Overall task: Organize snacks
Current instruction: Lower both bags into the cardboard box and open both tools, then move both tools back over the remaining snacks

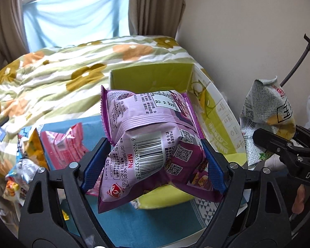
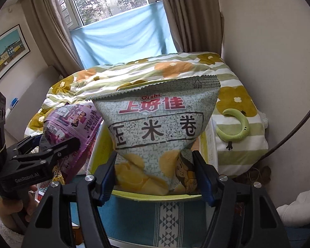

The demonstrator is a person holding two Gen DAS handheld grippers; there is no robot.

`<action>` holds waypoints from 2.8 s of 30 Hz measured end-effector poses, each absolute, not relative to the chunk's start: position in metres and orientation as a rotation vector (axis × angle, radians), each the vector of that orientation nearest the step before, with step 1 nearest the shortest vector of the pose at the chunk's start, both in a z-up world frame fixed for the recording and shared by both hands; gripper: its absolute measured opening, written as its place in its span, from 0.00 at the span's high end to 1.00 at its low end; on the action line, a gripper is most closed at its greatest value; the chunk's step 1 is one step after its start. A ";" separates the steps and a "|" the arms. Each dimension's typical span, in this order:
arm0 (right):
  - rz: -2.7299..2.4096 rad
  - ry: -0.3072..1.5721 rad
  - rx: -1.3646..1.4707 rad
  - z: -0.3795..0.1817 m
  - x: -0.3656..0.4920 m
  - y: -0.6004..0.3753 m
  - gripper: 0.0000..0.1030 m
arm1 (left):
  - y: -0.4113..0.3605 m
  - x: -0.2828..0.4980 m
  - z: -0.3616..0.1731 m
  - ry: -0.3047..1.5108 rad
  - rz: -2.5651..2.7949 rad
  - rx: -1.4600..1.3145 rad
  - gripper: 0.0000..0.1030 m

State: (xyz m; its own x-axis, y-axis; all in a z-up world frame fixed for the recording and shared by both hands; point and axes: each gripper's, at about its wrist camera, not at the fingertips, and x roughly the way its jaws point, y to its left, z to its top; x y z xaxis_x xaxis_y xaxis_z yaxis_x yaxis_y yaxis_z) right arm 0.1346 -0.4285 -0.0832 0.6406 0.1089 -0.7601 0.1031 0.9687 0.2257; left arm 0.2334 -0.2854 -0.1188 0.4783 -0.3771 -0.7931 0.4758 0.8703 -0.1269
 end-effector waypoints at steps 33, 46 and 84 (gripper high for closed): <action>-0.021 1.072 0.336 -0.146 0.199 -0.437 0.38 | -0.247 0.252 -0.134 0.967 -0.496 0.207 0.01; -0.069 1.025 0.318 -0.151 0.172 -0.430 0.03 | -0.237 0.235 -0.148 1.001 -0.480 0.166 0.01; 0.218 0.736 0.099 -0.041 0.094 -0.315 0.03 | -0.042 0.094 -0.070 0.839 -0.044 0.007 0.01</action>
